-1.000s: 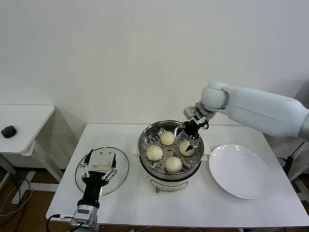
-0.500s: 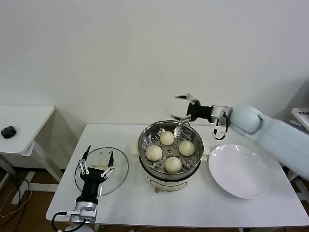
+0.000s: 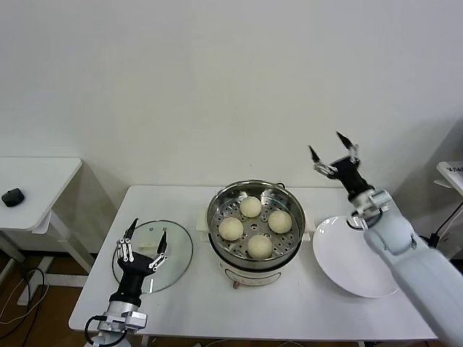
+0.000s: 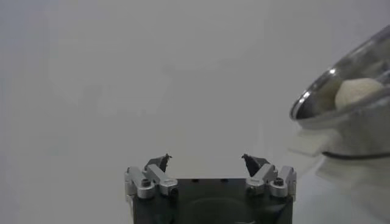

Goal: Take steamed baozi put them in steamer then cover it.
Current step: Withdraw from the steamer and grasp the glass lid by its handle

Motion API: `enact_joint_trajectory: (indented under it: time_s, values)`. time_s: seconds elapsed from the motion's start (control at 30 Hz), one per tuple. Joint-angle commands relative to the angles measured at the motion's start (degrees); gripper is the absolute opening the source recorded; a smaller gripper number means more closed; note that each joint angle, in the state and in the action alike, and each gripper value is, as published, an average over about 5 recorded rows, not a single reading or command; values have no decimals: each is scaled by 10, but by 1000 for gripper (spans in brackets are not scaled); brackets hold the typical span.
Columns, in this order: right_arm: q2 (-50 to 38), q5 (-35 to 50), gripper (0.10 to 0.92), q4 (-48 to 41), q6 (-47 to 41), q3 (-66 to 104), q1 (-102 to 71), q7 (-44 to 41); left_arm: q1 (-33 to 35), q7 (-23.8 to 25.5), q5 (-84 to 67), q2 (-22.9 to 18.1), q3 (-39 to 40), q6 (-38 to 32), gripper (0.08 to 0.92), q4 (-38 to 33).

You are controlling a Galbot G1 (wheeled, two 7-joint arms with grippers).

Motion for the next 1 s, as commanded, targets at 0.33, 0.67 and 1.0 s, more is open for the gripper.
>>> enact_joint_trajectory:
  time_s: [0.33,0.67,1.0]
  values:
    - [143,-24,823,7,35,254,-275,34,-17,-48,347,10,-38,-44,823,145]
    - [167,-44,823,10,28,240,-269,33,-52,-70,432,13,-31,-13,823,221]
    - [173,-56,823,7,22,232,-259,33,-85,-66,438,7,-25,2,823,265]
